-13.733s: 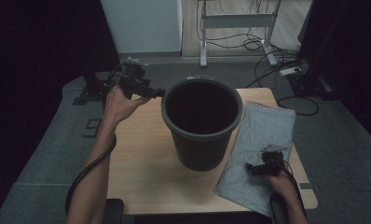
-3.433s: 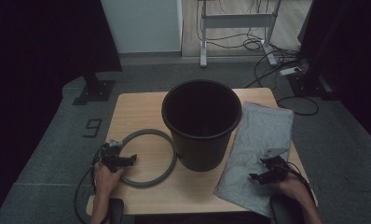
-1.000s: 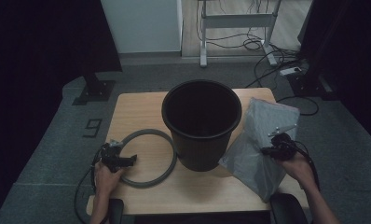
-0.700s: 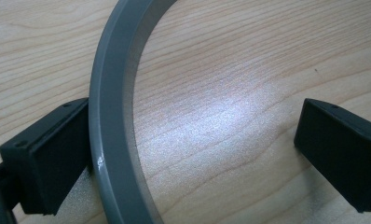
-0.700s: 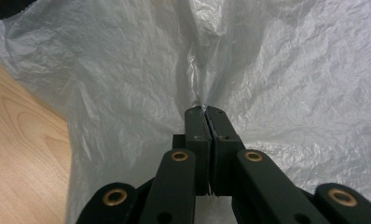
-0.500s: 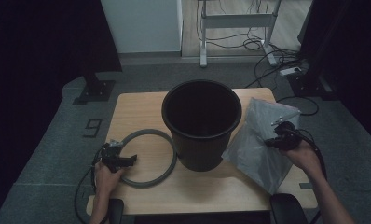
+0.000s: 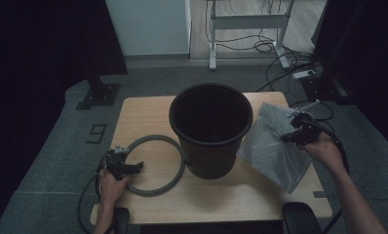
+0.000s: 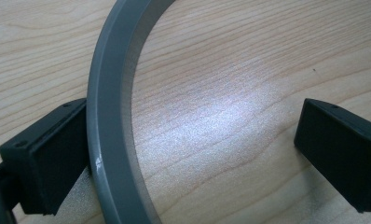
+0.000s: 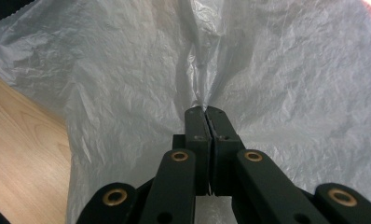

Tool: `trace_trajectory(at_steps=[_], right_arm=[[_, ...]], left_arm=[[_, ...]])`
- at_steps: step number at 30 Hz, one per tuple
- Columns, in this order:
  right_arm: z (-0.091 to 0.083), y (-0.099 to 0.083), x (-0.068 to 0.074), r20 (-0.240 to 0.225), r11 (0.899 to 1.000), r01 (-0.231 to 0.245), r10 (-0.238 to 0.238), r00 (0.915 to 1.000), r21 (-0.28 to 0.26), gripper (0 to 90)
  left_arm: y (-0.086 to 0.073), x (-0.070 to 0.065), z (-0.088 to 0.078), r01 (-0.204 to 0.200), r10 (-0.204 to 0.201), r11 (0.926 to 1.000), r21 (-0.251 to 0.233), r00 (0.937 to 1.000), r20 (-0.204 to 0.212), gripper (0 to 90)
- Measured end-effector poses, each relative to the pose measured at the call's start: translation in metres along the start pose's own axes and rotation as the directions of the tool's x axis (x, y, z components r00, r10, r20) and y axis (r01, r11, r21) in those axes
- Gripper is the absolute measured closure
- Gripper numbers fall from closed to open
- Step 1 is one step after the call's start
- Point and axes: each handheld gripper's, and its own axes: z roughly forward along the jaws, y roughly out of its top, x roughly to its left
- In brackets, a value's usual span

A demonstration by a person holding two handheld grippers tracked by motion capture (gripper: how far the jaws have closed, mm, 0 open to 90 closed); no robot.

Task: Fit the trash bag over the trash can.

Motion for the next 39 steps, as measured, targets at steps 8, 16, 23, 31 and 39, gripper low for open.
trace_trajectory(at_steps=[8,16,23,31,39], right_arm=[[-0.014,0.017,-0.002,0.005,1.000,-0.007,0.007,1.0000,0.000,87.7],[-0.031,0.032,-0.004,0.020,1.000,-0.002,0.003,0.9998,-0.006,87.7],[-0.041,0.044,-0.001,0.027,1.000,0.012,-0.012,0.9996,-0.010,87.7],[-0.056,0.056,0.003,0.024,0.999,0.027,-0.027,0.9994,-0.027,87.8],[-0.070,0.069,0.009,0.017,0.998,0.035,-0.034,0.9993,-0.051,88.0]], left_arm=[[0.000,0.000,0.000,0.000,0.000,1.0000,0.001,1.0000,0.000,0.0],[0.000,0.000,0.000,-0.001,0.001,1.0000,0.002,1.0000,0.000,0.0],[0.000,0.000,0.000,-0.001,0.001,1.0000,0.001,1.0000,0.000,0.0],[0.000,0.000,0.000,-0.001,0.001,1.0000,0.002,1.0000,0.000,0.0],[0.000,-0.001,0.000,-0.001,0.001,1.0000,0.001,1.0000,0.000,0.0]])
